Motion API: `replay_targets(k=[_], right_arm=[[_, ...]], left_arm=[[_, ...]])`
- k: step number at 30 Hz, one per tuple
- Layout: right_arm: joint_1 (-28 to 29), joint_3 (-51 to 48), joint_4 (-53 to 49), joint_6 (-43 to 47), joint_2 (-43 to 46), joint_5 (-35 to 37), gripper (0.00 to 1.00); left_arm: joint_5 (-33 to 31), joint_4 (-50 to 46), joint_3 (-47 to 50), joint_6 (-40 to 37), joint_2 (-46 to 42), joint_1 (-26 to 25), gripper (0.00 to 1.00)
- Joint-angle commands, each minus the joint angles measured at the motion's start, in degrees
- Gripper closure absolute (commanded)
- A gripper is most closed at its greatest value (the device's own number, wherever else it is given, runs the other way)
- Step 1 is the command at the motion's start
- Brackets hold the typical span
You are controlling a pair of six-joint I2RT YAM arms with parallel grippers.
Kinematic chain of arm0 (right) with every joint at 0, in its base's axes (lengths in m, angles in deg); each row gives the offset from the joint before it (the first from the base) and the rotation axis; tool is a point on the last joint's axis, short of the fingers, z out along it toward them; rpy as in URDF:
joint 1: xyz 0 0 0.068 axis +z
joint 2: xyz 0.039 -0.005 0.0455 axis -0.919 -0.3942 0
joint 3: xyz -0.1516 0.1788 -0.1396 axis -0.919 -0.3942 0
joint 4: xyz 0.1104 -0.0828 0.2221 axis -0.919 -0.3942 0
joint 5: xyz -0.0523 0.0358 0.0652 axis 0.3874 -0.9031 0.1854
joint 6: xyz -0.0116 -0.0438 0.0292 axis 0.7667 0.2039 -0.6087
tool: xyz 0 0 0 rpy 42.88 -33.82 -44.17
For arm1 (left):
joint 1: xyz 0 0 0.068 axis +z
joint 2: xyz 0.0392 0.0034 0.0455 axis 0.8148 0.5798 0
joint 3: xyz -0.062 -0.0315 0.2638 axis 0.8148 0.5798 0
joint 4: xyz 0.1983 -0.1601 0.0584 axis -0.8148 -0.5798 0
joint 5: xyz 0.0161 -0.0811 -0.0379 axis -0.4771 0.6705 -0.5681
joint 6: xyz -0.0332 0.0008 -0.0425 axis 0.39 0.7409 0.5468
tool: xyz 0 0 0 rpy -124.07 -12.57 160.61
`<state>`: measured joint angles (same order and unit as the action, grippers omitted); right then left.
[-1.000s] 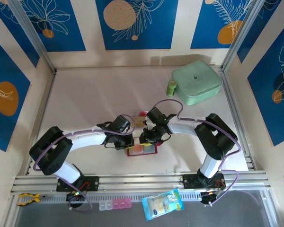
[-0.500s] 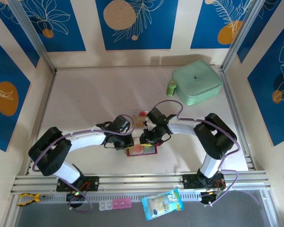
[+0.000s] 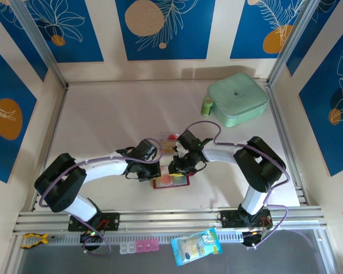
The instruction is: Take the credit cards out of the card holder
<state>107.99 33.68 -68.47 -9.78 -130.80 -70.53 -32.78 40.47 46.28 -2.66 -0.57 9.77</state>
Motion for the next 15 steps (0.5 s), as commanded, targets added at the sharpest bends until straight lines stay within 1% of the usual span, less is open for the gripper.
replay_targets(k=[1, 10, 15], right_arm=[[-0.3, -1.3, 1.6, -1.0, -0.7, -2.7, 0.76], [-0.9, -3.0, 5.5, -2.5, 0.0, -5.9, 0.77], [-1.5, -4.0, 7.3, -3.0, 1.0, -6.7, 0.82]], left_arm=[[-0.2, -0.8, 0.8, -0.4, 1.3, -0.4, 1.0], [-0.1, -0.7, 0.8, -0.3, 1.9, -0.3, 1.0], [-0.1, -0.8, 0.7, -0.5, 2.0, -0.3, 1.0]])
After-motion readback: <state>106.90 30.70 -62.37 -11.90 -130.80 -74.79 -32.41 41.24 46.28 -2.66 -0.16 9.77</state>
